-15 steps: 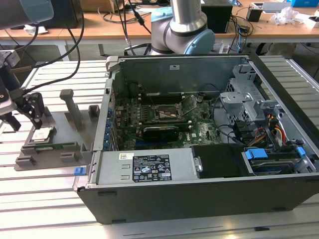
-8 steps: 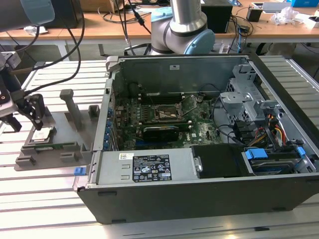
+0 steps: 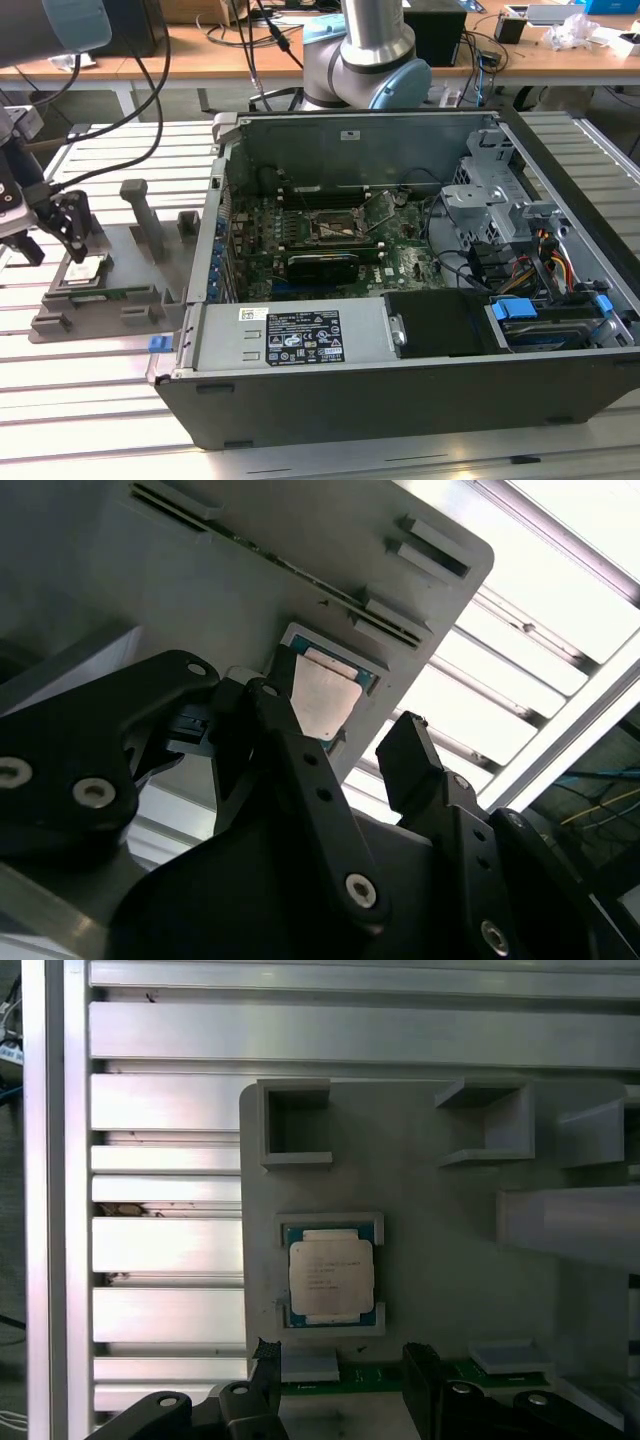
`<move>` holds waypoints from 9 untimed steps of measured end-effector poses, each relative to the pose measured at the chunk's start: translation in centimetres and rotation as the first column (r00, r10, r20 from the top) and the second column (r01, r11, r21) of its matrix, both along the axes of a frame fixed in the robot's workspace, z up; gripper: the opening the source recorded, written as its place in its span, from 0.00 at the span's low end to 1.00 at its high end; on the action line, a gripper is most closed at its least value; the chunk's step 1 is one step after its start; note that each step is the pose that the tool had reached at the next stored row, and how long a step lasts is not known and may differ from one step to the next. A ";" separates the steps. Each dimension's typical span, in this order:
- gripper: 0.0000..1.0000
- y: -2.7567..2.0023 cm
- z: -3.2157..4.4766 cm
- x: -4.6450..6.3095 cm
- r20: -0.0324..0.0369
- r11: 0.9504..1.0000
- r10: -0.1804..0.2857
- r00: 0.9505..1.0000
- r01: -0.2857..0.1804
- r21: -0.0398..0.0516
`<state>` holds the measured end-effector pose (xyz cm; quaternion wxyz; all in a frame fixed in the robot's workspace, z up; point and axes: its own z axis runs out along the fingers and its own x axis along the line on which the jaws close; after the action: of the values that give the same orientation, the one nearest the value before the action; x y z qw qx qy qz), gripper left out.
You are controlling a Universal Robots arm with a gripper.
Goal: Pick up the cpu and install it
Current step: 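Pick up the cpu and move it towards the insertion slot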
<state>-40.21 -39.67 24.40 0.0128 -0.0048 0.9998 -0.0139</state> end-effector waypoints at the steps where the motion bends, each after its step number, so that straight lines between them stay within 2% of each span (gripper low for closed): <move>1: 0.60 0.00 -0.03 0.0 0.000 1.000 0.000 1.000 0.000 0.000; 9: 0.60 0.00 -0.32 0.1 0.000 1.000 0.000 1.000 0.000 -0.003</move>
<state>-40.16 -39.67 24.07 0.0127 -0.0049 0.9998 -0.0153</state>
